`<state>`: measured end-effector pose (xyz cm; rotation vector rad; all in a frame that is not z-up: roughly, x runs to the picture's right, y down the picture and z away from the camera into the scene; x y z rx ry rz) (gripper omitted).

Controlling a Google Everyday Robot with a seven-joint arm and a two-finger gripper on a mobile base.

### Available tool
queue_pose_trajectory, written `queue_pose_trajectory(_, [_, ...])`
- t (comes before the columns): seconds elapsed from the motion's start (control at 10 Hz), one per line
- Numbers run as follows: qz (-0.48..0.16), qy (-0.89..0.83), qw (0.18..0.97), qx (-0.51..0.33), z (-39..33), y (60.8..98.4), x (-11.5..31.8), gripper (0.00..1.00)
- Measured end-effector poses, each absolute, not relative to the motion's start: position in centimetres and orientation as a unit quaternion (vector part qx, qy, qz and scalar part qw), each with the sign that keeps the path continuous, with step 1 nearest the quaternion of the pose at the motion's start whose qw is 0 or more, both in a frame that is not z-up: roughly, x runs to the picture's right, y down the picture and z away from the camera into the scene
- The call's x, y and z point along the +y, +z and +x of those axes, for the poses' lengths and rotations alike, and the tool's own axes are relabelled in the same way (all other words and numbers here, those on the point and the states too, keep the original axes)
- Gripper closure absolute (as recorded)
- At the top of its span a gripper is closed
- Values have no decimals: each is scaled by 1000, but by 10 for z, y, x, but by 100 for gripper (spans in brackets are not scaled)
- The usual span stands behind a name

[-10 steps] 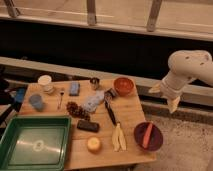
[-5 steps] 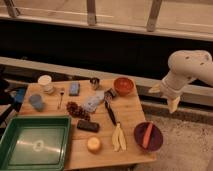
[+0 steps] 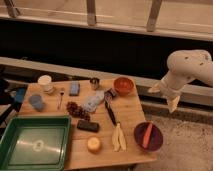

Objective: Place apple in metal cup

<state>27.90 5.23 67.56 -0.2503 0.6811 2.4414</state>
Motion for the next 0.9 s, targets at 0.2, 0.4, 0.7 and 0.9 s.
queue_pose_trajectory(0.2, [-97, 909, 320, 249, 241, 675, 44, 20])
queue_pose_trajectory(0.4, [-110, 898, 351, 243, 192, 676, 40, 20])
queue_pose_trajectory(0.7, [-134, 879, 392, 237, 127, 677, 46, 20])
queue_pose_trajectory(0.9, [-154, 868, 410, 235, 102, 675, 56, 20])
